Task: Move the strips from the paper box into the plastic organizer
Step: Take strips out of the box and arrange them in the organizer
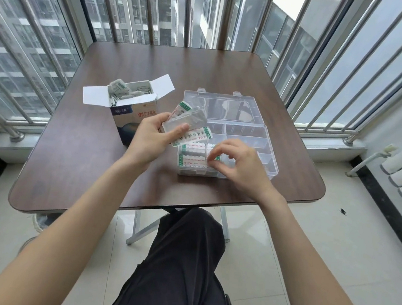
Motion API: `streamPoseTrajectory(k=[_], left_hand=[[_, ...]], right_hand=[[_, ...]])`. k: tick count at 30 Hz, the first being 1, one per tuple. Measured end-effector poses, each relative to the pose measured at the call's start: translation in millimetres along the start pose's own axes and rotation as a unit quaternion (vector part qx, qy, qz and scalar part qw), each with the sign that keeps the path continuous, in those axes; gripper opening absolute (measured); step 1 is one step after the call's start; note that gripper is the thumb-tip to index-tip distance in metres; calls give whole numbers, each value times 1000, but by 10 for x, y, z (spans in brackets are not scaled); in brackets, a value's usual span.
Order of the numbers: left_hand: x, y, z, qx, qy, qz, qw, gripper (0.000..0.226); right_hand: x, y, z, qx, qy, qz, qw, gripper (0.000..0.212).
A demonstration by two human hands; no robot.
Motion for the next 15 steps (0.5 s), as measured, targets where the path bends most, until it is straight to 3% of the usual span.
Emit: streamPoseTrajectory(k=[7, 11, 15], left_hand=[[-71, 21, -52, 14, 20, 12, 1000, 8], [62, 6, -8, 55, -41, -140, 988, 7], [116, 38, 31, 90, -70, -247, 962, 12]], right_hand=[[-12, -41, -23, -35, -35, 4, 999, 8], [18, -47, 10, -31, -21, 4, 999, 16], [-167, 59, 66, 42, 80, -49, 995, 17]])
Point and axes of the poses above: each hand's wrist, its own z-axis away from the middle knuckle, its own x-axis out of the palm, y = z × x, the point moved 5 cm from there along -z, towards the middle knuckle, and after that the axes turned 6 degrees about x, right-handed, at the moved point
